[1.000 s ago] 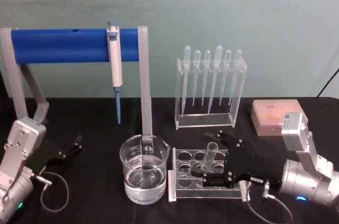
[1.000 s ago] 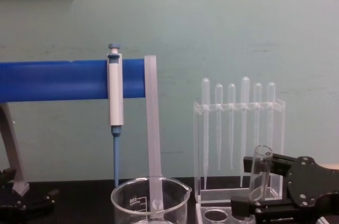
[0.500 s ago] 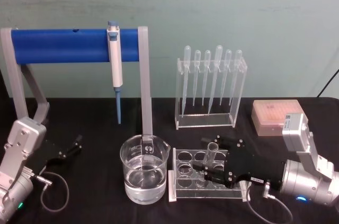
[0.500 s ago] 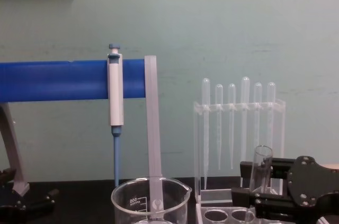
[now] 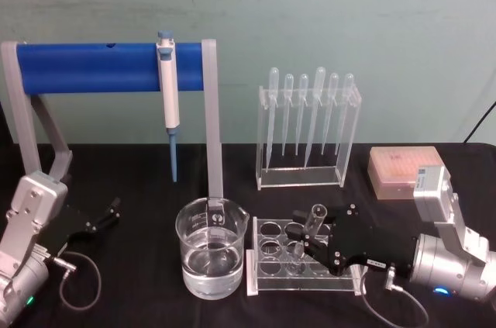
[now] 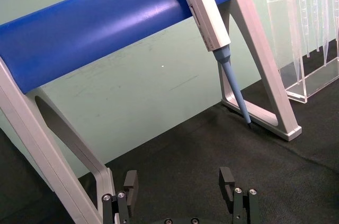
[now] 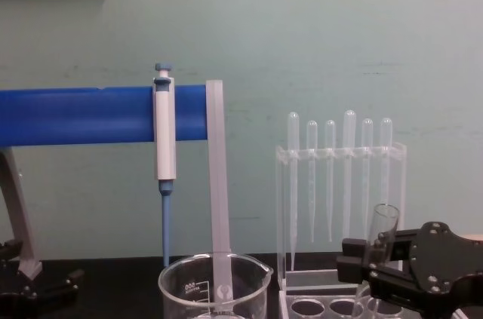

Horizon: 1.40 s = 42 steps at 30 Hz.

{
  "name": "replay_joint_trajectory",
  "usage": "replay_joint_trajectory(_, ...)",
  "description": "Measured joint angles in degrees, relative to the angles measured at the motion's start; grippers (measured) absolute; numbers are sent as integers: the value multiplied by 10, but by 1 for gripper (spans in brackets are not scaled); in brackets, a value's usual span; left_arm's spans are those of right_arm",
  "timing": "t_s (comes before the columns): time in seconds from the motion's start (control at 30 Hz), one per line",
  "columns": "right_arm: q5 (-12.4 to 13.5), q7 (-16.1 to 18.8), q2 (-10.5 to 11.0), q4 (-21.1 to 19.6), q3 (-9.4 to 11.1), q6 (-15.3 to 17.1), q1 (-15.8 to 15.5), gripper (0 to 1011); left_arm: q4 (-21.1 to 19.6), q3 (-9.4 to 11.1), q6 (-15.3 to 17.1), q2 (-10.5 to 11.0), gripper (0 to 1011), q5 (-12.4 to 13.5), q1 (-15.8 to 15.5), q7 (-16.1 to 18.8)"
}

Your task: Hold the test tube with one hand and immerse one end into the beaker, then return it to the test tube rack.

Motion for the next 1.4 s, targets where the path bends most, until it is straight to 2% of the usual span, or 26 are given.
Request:
replay_joint_trajectory(0.37,-2,-5,0,-3,0,1,1,224,0,0,0,0,1000,0,0,0)
replay_joint_trajectory(0.53,-3,-8,5,-19,0,19,8,224,0,0,0,0,1000,0,0,0)
replay_joint_trajectory(0.8,20,-9,16,-55,2,72,22,224,0,0,0,0,1000,0,0,0)
replay_joint_trajectory(0.87,32,-11,22,-71,3,97,31,224,0,0,0,0,1000,0,0,0)
replay_joint_trajectory(1.17,51,-29,42,-122,1,166,54,224,0,0,0,0,1000,0,0,0)
replay_joint_trajectory(1.4,61,-31,42,-128,-3,173,71,224,0,0,0,0,1000,0,0,0)
